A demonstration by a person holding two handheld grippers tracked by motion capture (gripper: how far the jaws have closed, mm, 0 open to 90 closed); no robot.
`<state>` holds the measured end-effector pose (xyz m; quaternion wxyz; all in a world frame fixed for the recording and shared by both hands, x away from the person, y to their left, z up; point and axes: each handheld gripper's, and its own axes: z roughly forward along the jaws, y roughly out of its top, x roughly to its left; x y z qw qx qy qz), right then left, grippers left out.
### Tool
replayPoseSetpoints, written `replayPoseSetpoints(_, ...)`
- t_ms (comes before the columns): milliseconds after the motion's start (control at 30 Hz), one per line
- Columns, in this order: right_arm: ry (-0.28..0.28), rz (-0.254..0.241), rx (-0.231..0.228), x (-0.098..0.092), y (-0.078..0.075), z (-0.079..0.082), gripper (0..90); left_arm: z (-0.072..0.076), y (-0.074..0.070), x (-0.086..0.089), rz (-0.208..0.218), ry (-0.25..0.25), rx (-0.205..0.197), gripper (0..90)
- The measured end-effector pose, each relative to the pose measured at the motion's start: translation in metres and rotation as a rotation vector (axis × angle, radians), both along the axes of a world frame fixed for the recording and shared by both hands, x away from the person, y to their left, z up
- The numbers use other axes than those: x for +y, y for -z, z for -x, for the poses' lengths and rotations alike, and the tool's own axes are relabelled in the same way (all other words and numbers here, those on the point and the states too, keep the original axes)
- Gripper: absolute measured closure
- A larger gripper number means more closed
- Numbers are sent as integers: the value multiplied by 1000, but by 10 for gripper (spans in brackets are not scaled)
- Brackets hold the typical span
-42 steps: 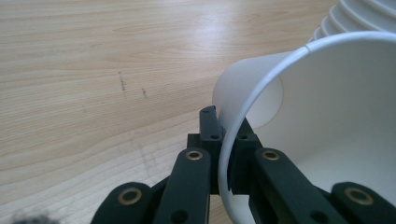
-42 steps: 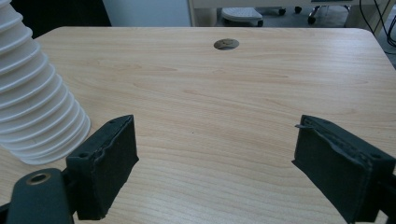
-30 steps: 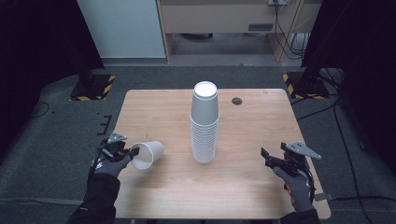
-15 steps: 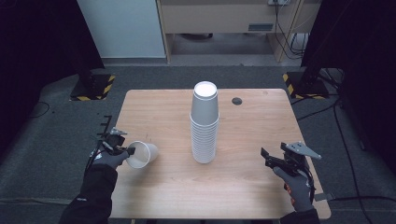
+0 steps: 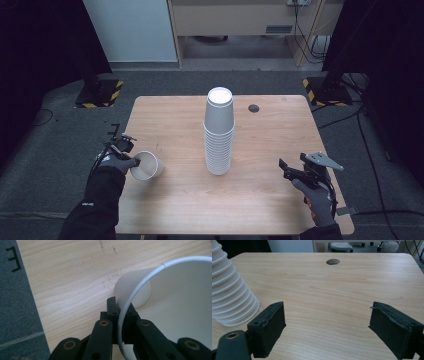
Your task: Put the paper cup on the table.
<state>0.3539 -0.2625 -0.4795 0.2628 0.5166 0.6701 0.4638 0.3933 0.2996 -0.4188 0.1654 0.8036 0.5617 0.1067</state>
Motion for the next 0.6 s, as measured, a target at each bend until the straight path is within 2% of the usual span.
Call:
replayPoseSetpoints(200, -1, 0, -1, 0, 0, 0, 131, -4, -2, 2, -25, -20, 60, 867)
replayPoseSetpoints(467, -2, 1, -1, 0, 0, 0, 131, -6, 2, 0, -31, -36, 136, 865)
replayPoseSetpoints(600, -2, 4, -1, 0, 0, 0, 131, -7, 3, 1, -18, -50, 144, 850)
